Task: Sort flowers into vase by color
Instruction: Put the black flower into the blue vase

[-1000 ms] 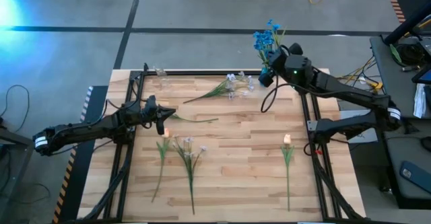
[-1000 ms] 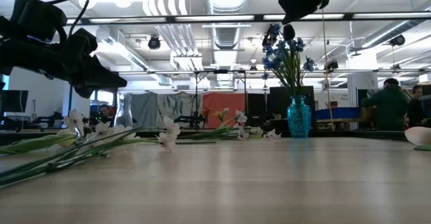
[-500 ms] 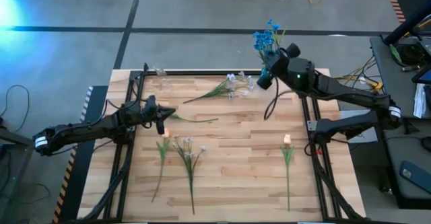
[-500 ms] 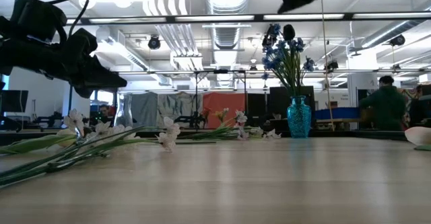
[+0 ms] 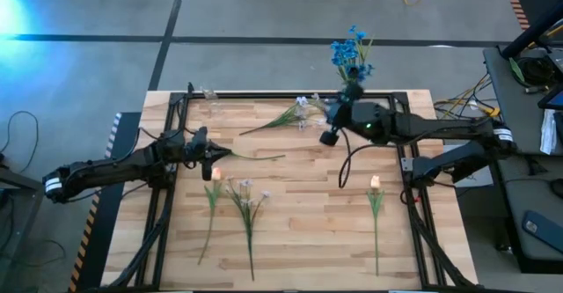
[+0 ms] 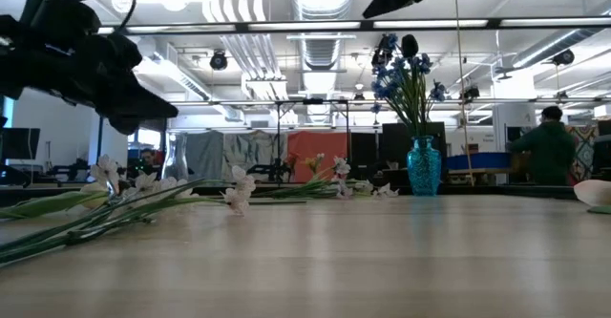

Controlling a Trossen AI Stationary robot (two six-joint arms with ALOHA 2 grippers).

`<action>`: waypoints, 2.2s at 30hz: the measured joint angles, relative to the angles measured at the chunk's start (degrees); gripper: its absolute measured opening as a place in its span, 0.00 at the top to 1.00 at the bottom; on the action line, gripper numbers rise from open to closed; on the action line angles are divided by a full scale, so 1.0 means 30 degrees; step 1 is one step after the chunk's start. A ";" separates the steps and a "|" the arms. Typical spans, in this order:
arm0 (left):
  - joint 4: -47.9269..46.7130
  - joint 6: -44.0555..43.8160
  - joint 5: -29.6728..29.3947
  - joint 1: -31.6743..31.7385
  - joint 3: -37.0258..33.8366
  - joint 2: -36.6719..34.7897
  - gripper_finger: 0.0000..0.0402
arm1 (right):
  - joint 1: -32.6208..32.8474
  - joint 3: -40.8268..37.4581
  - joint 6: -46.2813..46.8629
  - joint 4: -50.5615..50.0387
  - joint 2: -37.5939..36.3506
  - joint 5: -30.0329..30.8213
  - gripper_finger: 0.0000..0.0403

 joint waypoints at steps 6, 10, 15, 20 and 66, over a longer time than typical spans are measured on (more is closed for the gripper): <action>-0.0040 0.0797 -0.0044 -0.0029 0.0338 0.0445 1.00 | 0.0752 -0.0007 0.3660 0.0611 0.2465 -0.4627 0.80; 0.1075 0.0871 -0.0784 -0.0029 0.0192 0.0409 1.00 | 0.0852 0.0442 0.5831 0.1456 0.5064 -0.6452 0.73; 0.1641 0.1077 -0.1514 -0.0029 0.0191 0.0401 1.00 | 0.0837 0.2970 0.6942 0.1569 0.8724 -0.8233 0.64; 0.1760 0.0624 -0.2383 -0.0029 0.0191 0.0282 1.00 | 0.0837 0.6658 0.7147 0.0862 1.1922 -0.9401 0.58; 0.1669 -0.0281 -0.3708 -0.0029 -0.0204 -0.0656 1.00 | -0.0846 2.0932 0.8976 -0.5046 2.6042 -1.0668 0.92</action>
